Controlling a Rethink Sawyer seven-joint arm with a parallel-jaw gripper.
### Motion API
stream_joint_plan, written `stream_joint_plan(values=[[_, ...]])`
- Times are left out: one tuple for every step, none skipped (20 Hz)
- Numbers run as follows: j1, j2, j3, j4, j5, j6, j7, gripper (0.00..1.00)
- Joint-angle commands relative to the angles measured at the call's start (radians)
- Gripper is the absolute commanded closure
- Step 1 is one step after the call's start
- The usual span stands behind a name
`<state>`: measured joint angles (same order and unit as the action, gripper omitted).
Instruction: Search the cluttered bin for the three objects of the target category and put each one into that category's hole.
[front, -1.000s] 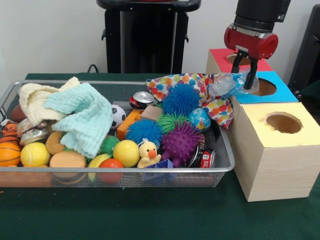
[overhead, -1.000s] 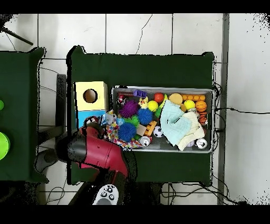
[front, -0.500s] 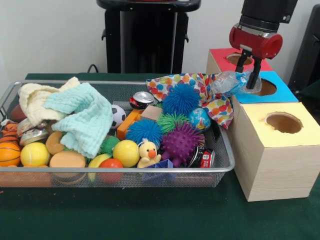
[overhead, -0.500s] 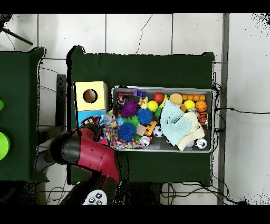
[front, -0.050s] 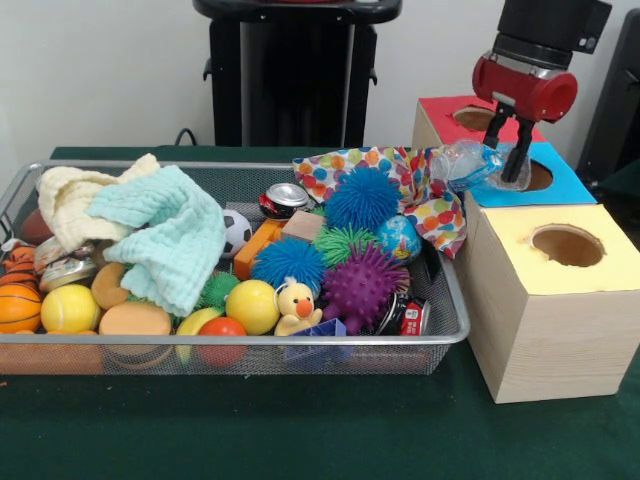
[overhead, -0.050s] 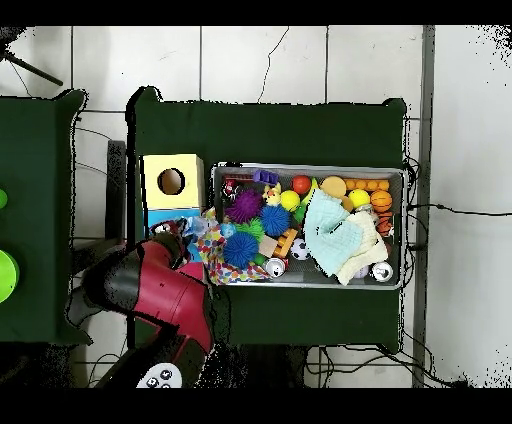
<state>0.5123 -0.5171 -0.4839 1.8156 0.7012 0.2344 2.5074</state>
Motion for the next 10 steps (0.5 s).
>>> stream_joint_plan(values=[[0.042, 0.177, 0.045, -0.100, 0.087, 0.162, 0.376, 1.00], [0.046, 0.186, 0.039, -0.107, 0.090, 0.163, 0.381, 1.00], [0.050, 0.196, 0.033, -0.115, 0.094, 0.164, 0.386, 1.00], [0.056, 0.205, 0.024, -0.124, 0.095, 0.172, 0.393, 1.00], [0.056, 0.206, 0.023, -0.123, 0.096, 0.171, 0.393, 1.00], [0.060, 0.212, 0.016, -0.129, 0.095, 0.177, 0.398, 1.00], [0.065, 0.221, 0.008, -0.137, 0.096, 0.184, 0.408, 1.00], [0.071, 0.230, -0.001, -0.146, 0.096, 0.191, 0.417, 1.00], [0.076, 0.240, -0.007, -0.154, 0.099, 0.197, 0.428, 1.00], [0.082, 0.250, -0.013, -0.162, 0.100, 0.199, 0.436, 1.00]])
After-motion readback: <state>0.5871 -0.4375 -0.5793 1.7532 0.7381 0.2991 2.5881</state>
